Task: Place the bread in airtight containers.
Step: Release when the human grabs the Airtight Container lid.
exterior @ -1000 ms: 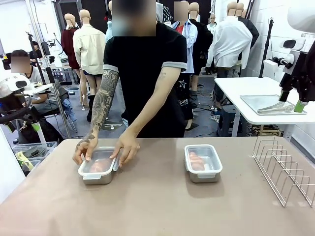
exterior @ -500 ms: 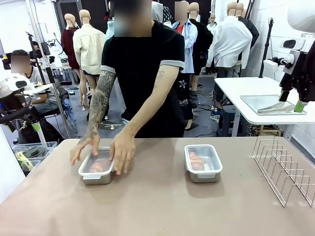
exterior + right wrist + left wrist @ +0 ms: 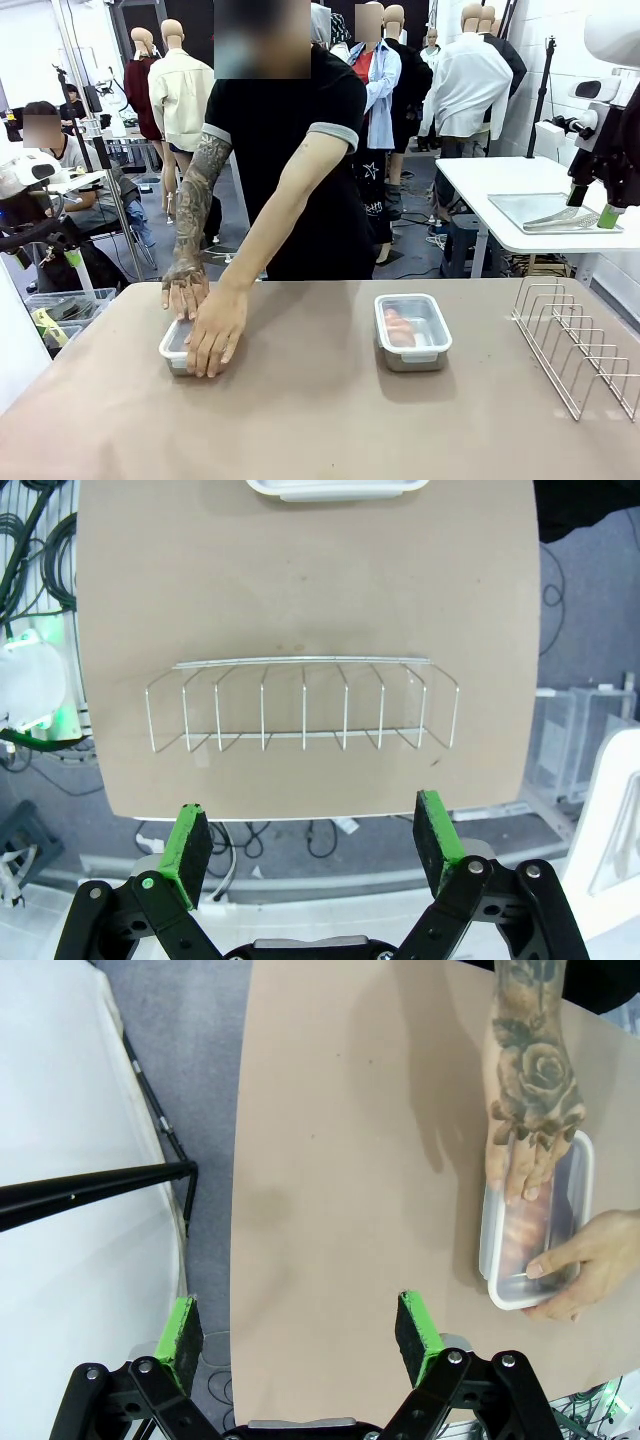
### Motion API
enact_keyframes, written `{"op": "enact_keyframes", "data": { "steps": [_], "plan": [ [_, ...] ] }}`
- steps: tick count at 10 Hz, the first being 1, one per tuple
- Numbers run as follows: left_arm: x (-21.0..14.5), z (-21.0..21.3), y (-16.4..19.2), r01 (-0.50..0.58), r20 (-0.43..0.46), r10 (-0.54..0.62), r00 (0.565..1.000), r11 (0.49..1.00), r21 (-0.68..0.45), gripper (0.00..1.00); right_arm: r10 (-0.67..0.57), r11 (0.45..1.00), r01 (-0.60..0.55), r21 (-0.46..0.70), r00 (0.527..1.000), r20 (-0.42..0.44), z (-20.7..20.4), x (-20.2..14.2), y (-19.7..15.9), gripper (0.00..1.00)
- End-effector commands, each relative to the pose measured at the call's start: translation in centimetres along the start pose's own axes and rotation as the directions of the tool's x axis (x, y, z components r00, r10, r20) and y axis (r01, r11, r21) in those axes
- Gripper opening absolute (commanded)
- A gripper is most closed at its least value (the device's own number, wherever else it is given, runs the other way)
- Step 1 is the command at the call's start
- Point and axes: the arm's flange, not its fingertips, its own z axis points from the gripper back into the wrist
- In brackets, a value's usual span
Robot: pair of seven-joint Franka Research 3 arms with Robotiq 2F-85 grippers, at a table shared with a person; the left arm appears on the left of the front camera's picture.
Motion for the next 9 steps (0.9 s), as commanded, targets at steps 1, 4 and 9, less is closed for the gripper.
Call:
{"op": "enact_keyframes", "data": {
  "steps": [1,4,9],
  "plan": [
    [-0.16,-0.01,-0.05,-0.019,0.014,0.019,1.0,1.0,0.005,1.0,0.003,1.0,-0.003,0.009,1.0,0.008,-0.03,-0.02,0.2,1.0],
    [-0.16,-0.01,-0.05,-0.019,0.014,0.019,1.0,1.0,0.005,1.0,0.003,1.0,-0.003,0.009,1.0,0.008,-0.03,-0.02,0.2,1.0],
    [-0.16,-0.01,-0.05,-0.019,0.014,0.019,1.0,1.0,0.005,1.0,0.003,1.0,-0.003,0.009,1.0,0.008,-0.03,-0.02,0.2,1.0]
  ]
}}
